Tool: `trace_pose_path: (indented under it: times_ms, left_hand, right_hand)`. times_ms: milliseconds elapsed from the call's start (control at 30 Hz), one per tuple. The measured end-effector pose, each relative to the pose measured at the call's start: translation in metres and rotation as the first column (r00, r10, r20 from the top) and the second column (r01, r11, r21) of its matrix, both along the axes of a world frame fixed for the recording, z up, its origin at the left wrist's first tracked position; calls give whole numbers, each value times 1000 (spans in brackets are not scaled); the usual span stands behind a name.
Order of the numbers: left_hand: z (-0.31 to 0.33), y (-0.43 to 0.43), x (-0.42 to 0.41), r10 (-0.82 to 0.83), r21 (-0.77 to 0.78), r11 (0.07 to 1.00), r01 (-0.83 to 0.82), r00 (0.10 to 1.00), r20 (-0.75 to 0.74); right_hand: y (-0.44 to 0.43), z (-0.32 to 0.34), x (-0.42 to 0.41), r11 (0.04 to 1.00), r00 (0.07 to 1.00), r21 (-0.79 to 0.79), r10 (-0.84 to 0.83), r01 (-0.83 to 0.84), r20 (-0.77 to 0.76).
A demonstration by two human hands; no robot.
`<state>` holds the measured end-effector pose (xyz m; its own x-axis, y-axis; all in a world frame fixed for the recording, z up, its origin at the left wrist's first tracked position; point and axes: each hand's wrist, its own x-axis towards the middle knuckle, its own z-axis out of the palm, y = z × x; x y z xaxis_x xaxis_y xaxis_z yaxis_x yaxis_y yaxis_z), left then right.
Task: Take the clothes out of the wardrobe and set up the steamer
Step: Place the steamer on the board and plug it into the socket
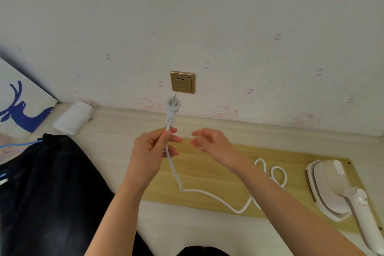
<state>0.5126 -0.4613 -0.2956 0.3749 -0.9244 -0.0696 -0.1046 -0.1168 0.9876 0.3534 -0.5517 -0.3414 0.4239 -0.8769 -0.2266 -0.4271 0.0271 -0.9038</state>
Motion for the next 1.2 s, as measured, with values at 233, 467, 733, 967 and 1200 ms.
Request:
trace_pose_path:
  times_ms: [233,467,733,967,1200]
  left_hand:
    - [-9,-2,3,-109,49,993,112,992,-59]
    - [-21,-12,9,-83,62,994,88,994,-69]
    - [-34,-41,14,107,30,994,-108,993,50]
    - [-40,-75,9,76,-118,992,-42,948,308]
    - [-44,-110,23,90,-132,990,-49,940,329]
  right_hand:
    - [-26,49,20,861,799,491,-200,-133,567]
    - [-29,46,17,877,773,440,-142,-191,618]
    - [-30,42,22,966,886,257,-147,33,440]
    - [-52,38,46,959,925,99,-283,266,252]
    - [-71,28,62,954,922,132,-295,269,251]
